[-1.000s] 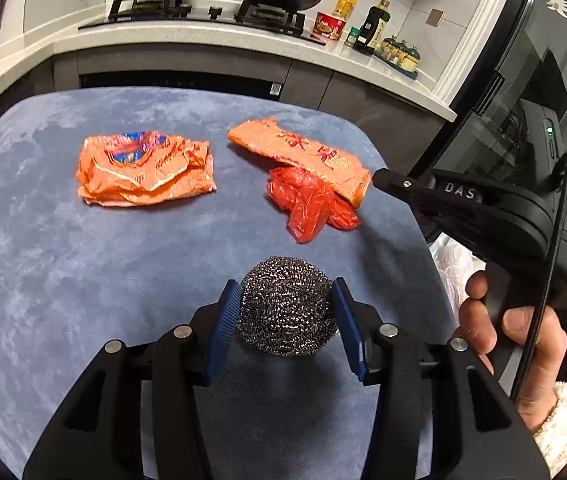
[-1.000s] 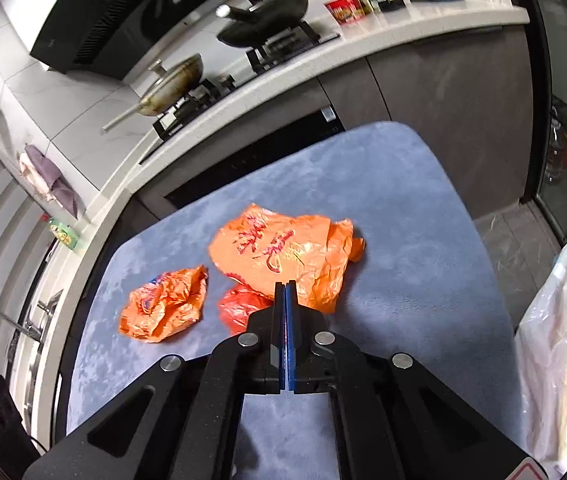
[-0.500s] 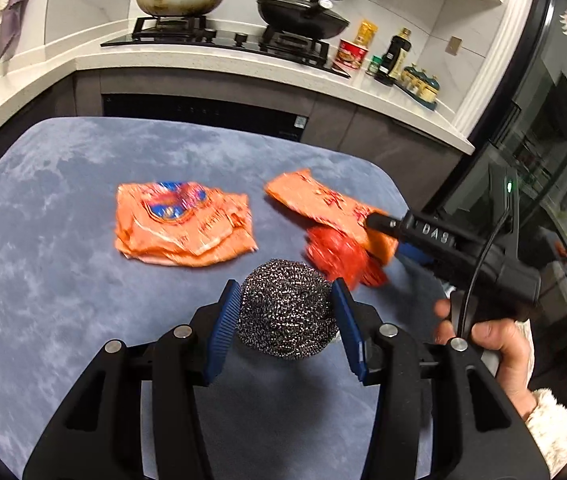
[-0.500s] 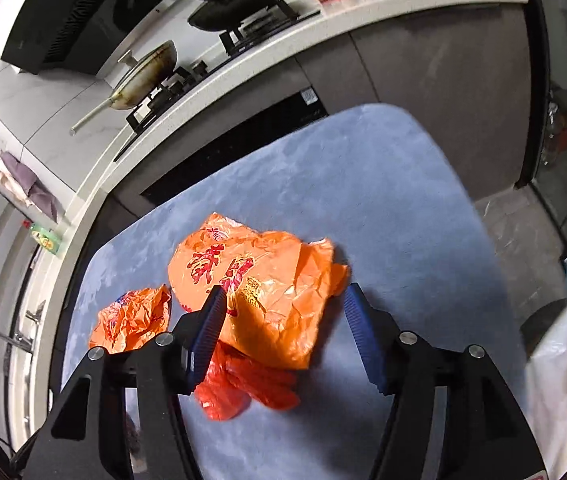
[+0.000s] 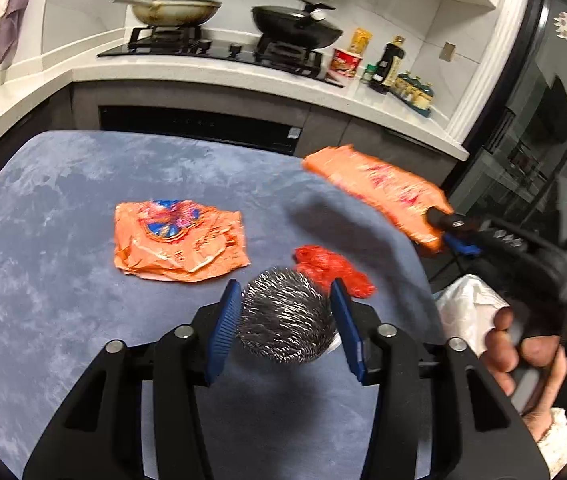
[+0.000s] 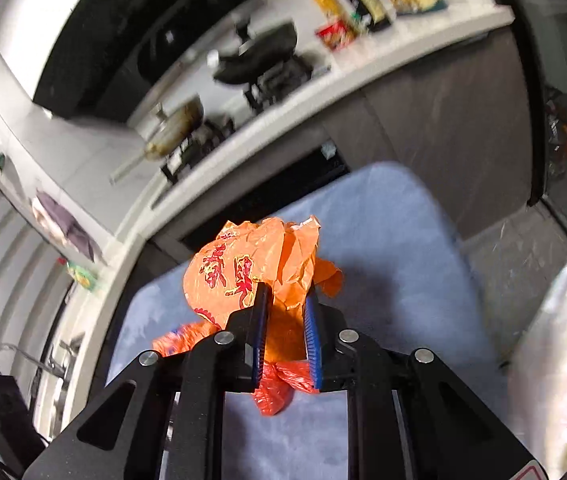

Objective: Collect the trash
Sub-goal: 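Carry the orange bag and steel wool over the bin and open both tools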

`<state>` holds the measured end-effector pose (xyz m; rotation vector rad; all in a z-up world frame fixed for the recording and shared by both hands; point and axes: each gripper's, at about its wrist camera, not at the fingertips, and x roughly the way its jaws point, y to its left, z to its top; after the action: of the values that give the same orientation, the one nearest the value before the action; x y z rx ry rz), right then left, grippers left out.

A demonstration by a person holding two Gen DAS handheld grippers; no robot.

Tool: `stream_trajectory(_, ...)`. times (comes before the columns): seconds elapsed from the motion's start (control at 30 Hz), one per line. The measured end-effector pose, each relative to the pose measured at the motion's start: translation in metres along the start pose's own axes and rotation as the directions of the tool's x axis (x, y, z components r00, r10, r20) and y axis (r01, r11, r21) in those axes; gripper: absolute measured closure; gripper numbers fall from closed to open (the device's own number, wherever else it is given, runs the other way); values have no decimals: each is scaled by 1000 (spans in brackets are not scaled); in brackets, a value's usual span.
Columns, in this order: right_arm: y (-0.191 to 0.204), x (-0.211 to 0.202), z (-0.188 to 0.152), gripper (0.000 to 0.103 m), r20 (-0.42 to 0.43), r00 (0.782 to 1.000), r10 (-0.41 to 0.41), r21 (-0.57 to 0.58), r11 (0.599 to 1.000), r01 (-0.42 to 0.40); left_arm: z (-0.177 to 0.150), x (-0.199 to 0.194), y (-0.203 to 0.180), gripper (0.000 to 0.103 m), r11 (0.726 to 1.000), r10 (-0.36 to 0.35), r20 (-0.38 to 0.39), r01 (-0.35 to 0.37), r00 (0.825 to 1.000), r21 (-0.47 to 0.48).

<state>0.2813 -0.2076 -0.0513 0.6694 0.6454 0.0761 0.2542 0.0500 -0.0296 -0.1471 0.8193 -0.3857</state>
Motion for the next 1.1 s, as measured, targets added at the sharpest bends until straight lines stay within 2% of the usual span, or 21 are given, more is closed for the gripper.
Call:
stream_trajectory(0.17,-16,-70,10,86,111,992,-56,14,998,54,-2,-5,-32,63,998,-22,7,21,1000,64)
stream_trajectory(0.23,-28,-93,9,86,137,988,-76,31,997,72,-6,-3,-42,70,997,-40,-12,41,999,71)
stream_trajectory(0.4,-55,-133,1,86,153,979,-135,54,990,128,-19,1,-48,67,998,-30,-30,32,999,60)
stream_trajectory(0.47,-62,-141,-5,86,147,977,-153,49,988,148,-24,4,-41,57,999,-9,-40,10,999,37)
stream_trajectory(0.53,-68,-146,-12,85,140,977,-161,48,987,156,-27,6,-29,36,999,44,-22,-44,999,7)
stream_trajectory(0.6,-73,-145,-17,85,129,978,-163,56,986,156,-25,10,-20,22,996,88,-7,-88,996,-8)
stream_trajectory(0.67,-75,-141,-21,85,120,980,-159,66,986,152,-23,19,-14,17,993,118,-14,-118,993,1)
stream_trajectory(0.8,-76,-131,-27,85,105,983,-153,78,986,146,-23,50,-3,17,984,176,-60,-174,983,35)
stream_trajectory(0.87,-75,-128,-29,85,102,983,-154,77,986,147,-24,60,3,20,984,179,-81,-177,981,24)
stream_trajectory(1.03,-73,-125,-31,85,100,980,-172,67,984,165,-26,65,-1,54,994,102,-120,-97,988,43)
stream_trajectory(1.1,-75,-129,-30,85,106,978,-180,69,982,174,-25,60,-9,56,993,104,-111,-96,988,71)
